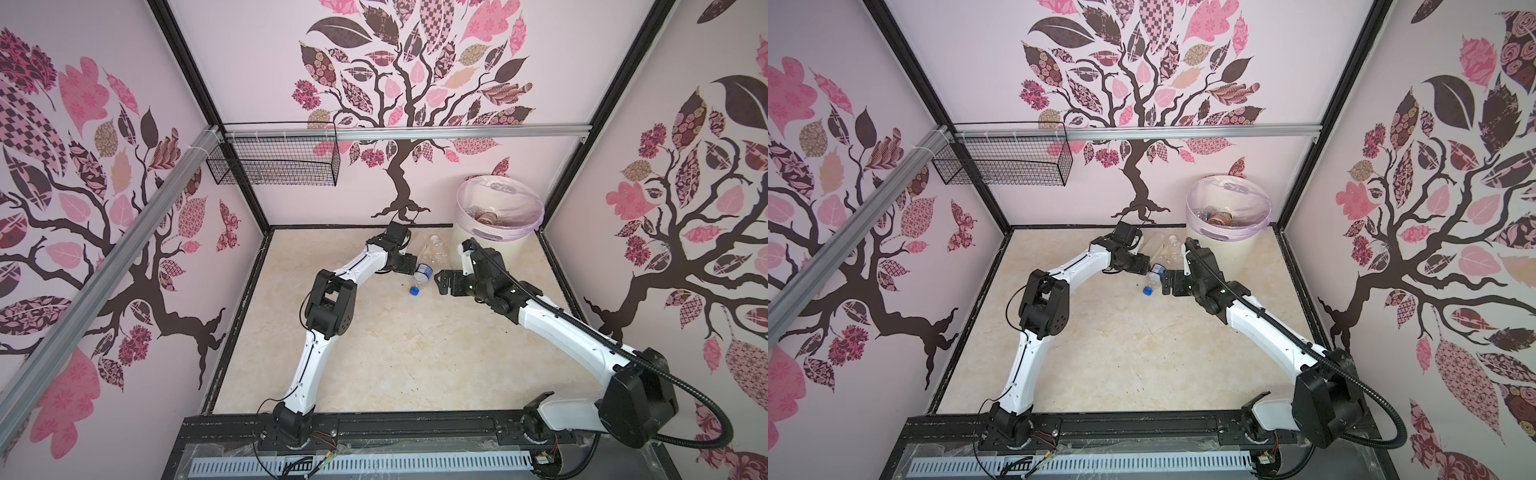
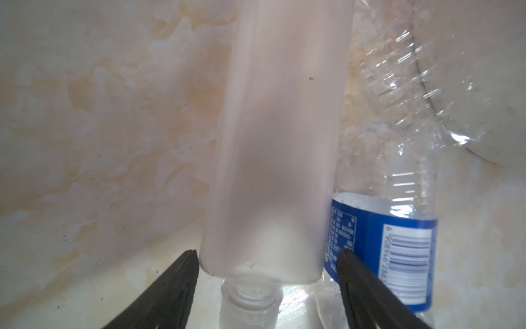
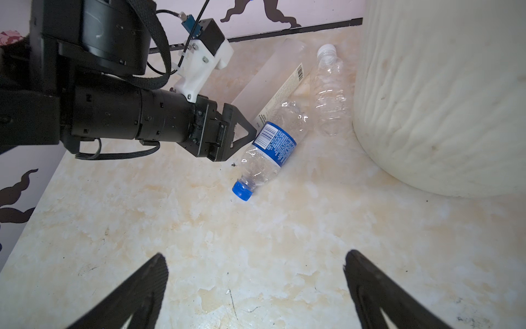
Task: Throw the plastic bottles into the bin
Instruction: 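Close the left gripper on the frosted clear bottle's body, then lift the frosted bottle toward the right gripper while the right grasps its end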
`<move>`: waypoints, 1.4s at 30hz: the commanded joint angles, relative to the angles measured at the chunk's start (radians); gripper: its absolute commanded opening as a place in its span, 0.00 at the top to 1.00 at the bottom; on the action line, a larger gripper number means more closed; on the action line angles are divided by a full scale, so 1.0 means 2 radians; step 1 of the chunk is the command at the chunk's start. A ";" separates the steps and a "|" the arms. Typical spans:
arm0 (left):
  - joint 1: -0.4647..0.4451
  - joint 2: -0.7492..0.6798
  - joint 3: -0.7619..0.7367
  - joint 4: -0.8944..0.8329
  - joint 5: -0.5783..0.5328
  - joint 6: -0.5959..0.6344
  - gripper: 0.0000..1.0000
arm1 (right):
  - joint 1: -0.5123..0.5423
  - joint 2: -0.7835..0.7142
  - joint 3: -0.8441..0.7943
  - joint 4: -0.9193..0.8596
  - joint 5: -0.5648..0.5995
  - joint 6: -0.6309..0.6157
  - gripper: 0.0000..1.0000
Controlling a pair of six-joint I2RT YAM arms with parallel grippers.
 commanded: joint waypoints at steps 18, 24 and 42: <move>-0.002 0.020 0.031 0.017 0.016 -0.015 0.41 | 0.001 -0.005 0.006 0.004 -0.003 0.006 0.01; -0.002 -0.003 0.000 0.025 0.012 -0.014 0.48 | 0.001 -0.013 0.005 0.002 -0.004 0.009 0.01; 0.050 -0.202 -0.253 0.143 0.028 -0.089 0.52 | 0.001 -0.032 0.001 0.014 -0.038 0.054 0.00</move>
